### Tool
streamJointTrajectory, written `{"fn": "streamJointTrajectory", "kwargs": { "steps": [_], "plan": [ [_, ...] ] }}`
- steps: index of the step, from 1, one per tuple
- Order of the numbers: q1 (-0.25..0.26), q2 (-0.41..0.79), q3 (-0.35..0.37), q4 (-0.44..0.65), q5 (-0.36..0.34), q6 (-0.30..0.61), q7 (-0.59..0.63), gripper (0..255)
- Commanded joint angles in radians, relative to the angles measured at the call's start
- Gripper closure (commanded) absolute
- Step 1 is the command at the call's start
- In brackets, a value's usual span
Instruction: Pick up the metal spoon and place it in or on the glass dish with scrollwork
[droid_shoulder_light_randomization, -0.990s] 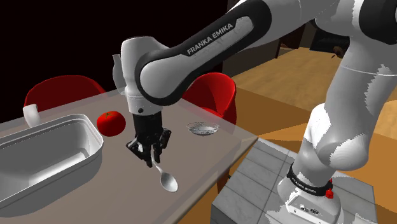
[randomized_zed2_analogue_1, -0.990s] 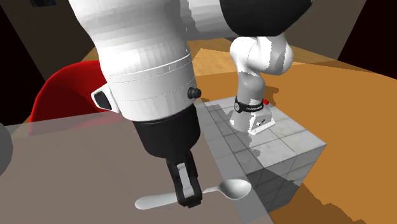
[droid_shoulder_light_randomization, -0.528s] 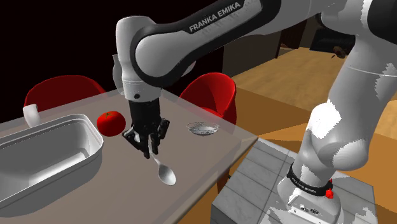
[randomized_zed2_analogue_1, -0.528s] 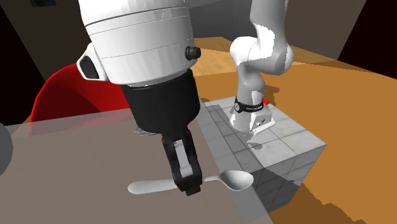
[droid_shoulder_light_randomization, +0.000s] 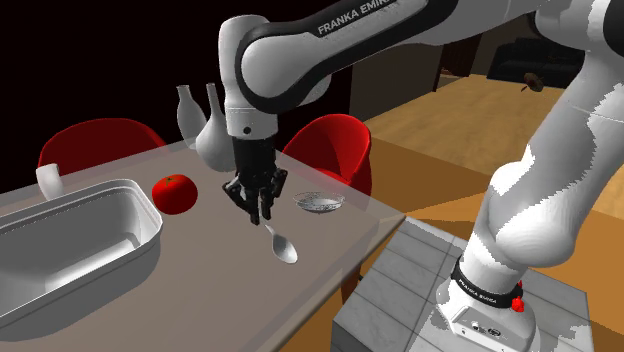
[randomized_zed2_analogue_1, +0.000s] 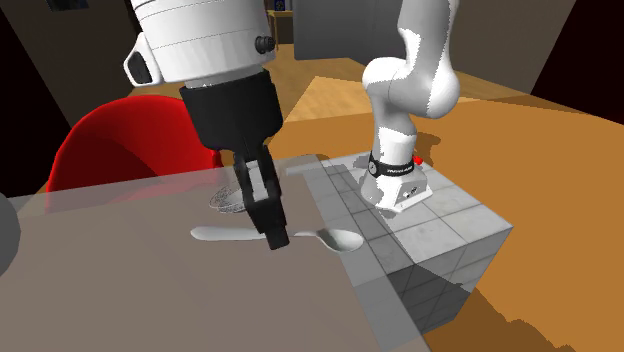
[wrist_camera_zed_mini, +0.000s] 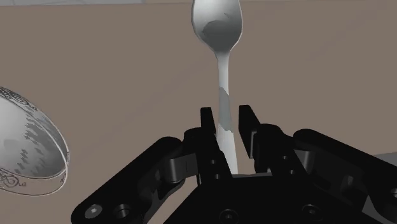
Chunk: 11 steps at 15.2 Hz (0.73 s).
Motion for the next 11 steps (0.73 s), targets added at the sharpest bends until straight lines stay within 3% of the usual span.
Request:
{"fn": "streamJointTrajectory", "kwargs": {
  "steps": [1, 11],
  "plan": [
    [-0.022, -0.042, -0.032, -0.032, 0.007, -0.021, -0.057, 255],
    [-0.124, -0.154, -0.194, -0.128, -0.026, -0.091, -0.301, 255]
  ]
}}
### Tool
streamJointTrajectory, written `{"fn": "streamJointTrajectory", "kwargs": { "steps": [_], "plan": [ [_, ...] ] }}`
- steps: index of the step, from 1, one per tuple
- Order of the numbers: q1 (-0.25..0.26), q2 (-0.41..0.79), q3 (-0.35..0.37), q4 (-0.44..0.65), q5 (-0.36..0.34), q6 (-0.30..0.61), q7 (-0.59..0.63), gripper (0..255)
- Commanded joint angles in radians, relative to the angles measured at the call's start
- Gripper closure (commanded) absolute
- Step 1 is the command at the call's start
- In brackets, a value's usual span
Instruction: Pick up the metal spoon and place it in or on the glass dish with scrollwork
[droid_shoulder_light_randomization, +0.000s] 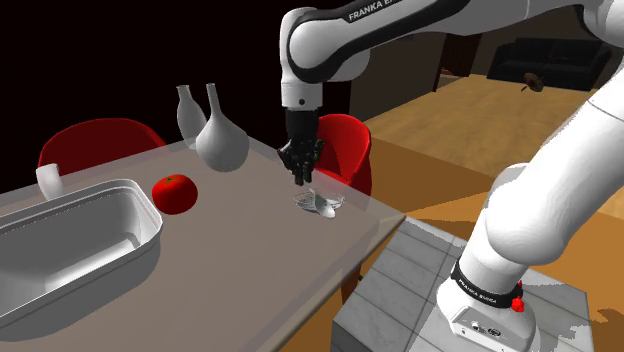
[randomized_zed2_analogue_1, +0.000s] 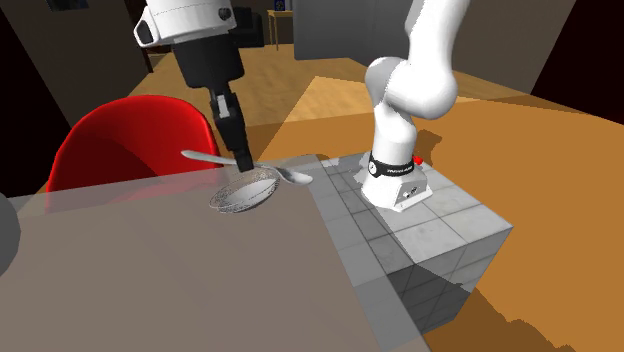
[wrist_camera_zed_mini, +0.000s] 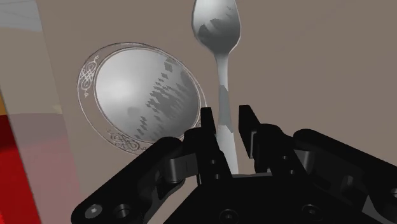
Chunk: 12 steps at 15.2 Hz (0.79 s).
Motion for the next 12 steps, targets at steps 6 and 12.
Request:
{"fn": "streamJointTrajectory", "kwargs": {
  "steps": [6, 12],
  "plan": [
    [-0.045, -0.005, -0.065, -0.046, -0.028, 0.02, -0.106, 255],
    [-0.043, 0.024, -0.061, -0.102, -0.022, 0.104, -0.118, 255]
  ]
}}
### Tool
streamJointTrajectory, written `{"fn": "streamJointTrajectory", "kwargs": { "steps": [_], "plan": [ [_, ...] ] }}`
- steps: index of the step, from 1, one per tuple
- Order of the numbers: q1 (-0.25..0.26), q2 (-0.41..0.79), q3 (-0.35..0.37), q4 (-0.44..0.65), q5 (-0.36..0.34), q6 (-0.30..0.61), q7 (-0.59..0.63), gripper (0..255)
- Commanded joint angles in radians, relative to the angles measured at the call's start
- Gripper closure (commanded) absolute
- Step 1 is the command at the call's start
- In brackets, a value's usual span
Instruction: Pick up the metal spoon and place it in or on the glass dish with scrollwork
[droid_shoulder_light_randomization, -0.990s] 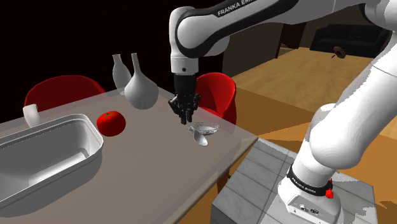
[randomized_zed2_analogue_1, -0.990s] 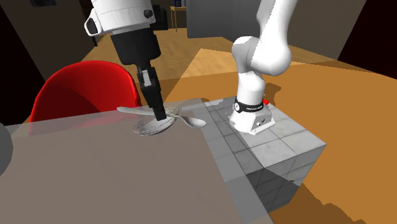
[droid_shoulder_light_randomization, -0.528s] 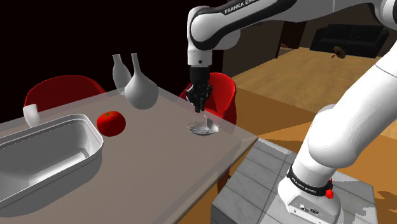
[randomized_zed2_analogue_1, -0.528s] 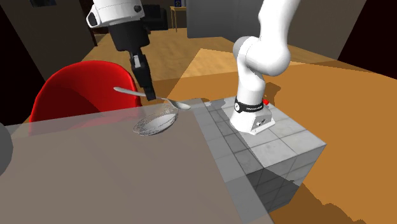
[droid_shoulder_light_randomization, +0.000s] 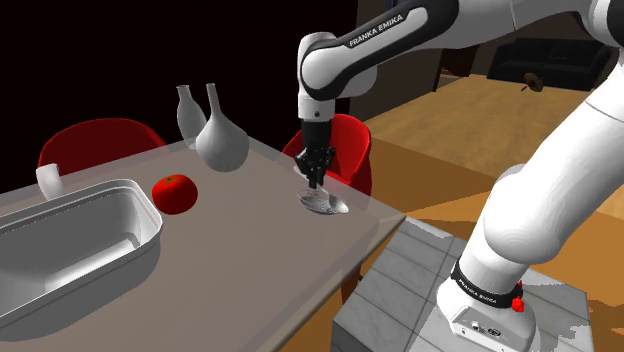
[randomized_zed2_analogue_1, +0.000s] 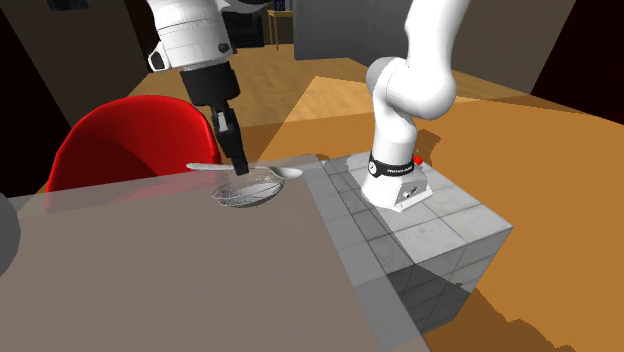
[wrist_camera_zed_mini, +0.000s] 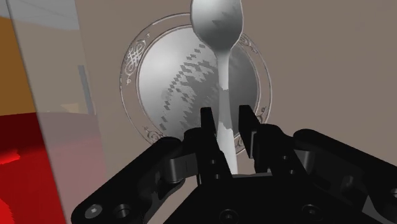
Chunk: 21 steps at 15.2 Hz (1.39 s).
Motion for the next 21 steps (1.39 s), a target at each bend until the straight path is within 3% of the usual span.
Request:
{"fn": "streamJointTrajectory", "kwargs": {
  "steps": [1, 6, 14, 15, 20, 21],
  "plan": [
    [0.001, 0.014, 0.003, -0.017, 0.002, 0.032, -0.003, 255],
    [0.003, 0.049, 0.007, -0.059, 0.008, 0.108, -0.014, 255],
    [0.003, 0.049, 0.007, -0.059, 0.008, 0.108, -0.014, 255],
    [0.004, 0.049, 0.007, -0.059, 0.008, 0.108, -0.014, 0],
    [0.003, 0.049, 0.007, -0.059, 0.008, 0.108, -0.014, 0],
    [0.0, 0.036, 0.002, -0.036, 0.003, 0.072, -0.013, 0]
  ]
}}
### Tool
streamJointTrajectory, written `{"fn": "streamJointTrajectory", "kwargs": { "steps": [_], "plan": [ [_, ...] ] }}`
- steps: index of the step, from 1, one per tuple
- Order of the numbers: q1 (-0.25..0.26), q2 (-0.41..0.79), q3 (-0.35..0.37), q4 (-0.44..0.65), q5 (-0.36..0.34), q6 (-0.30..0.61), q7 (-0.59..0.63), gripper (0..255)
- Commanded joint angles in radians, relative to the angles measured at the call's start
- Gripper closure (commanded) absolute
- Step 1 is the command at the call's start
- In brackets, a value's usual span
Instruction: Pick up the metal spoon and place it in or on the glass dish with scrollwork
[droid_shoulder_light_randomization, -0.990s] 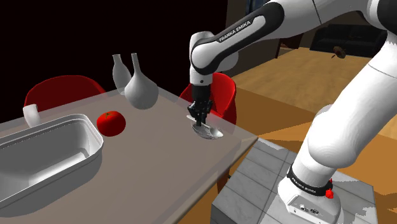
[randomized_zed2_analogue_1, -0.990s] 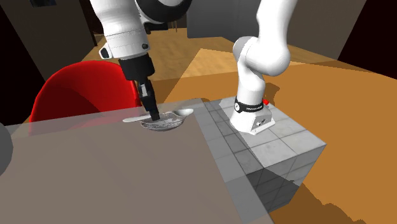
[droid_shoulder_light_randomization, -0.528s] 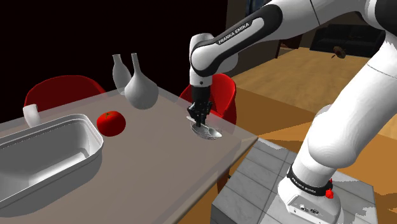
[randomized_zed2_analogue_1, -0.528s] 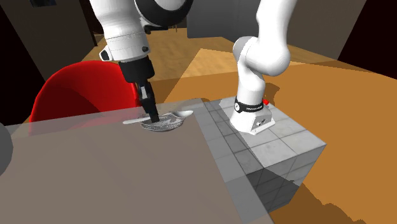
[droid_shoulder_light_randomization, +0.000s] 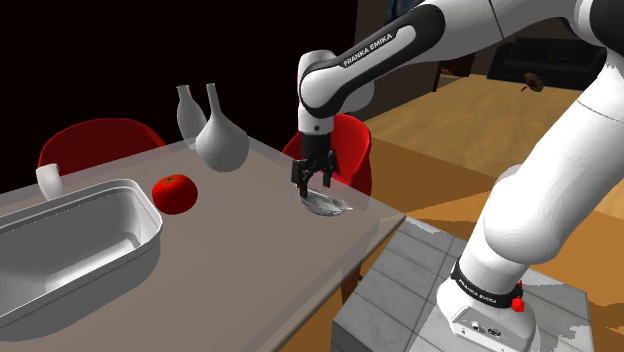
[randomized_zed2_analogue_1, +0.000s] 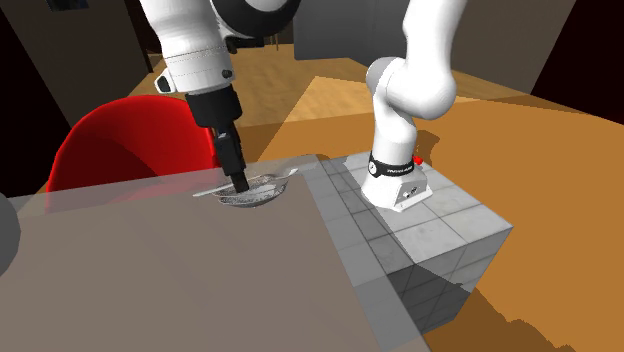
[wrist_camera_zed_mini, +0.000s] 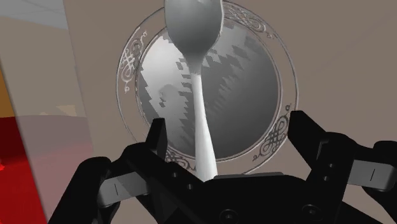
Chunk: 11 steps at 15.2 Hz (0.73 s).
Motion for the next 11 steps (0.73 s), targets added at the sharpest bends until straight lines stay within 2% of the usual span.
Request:
{"fn": "streamJointTrajectory", "kwargs": {
  "steps": [1, 3, 11],
  "plan": [
    [-0.005, -0.018, -0.006, 0.034, -0.006, -0.053, 0.003, 0],
    [-0.01, -0.033, -0.014, 0.081, -0.014, -0.116, 0.005, 0],
    [-0.01, -0.033, -0.014, 0.081, -0.014, -0.116, 0.005, 0]
  ]
}}
